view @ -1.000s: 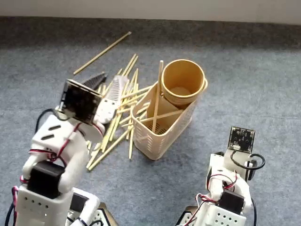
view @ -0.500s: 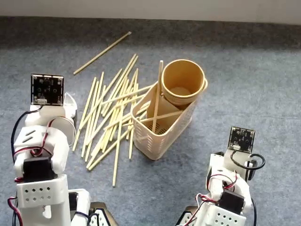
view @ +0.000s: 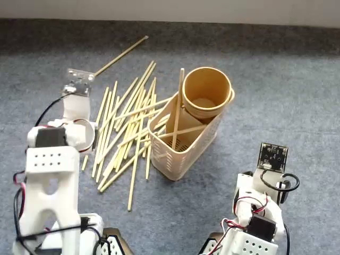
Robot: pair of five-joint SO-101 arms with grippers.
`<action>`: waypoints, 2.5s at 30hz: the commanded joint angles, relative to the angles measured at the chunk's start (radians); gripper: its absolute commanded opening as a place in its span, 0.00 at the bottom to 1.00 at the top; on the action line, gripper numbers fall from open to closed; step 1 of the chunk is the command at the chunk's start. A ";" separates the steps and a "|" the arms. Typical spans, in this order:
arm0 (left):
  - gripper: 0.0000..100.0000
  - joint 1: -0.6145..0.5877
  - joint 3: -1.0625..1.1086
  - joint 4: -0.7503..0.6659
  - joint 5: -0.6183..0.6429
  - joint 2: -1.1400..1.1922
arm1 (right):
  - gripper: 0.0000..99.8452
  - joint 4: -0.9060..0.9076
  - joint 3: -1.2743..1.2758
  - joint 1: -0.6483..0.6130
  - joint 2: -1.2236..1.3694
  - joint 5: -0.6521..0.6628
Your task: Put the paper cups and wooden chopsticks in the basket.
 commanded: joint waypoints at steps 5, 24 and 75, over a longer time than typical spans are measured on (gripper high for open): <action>0.10 0.229 -0.211 0.107 -0.075 0.174 | 0.35 -0.021 0.076 0.008 -0.008 0.011; 0.21 0.338 -0.352 -0.084 -0.110 0.647 | 0.35 -0.019 0.076 0.007 -0.008 0.011; 0.00 0.429 -1.521 0.281 0.049 0.427 | 0.35 -0.021 0.076 0.007 -0.008 0.011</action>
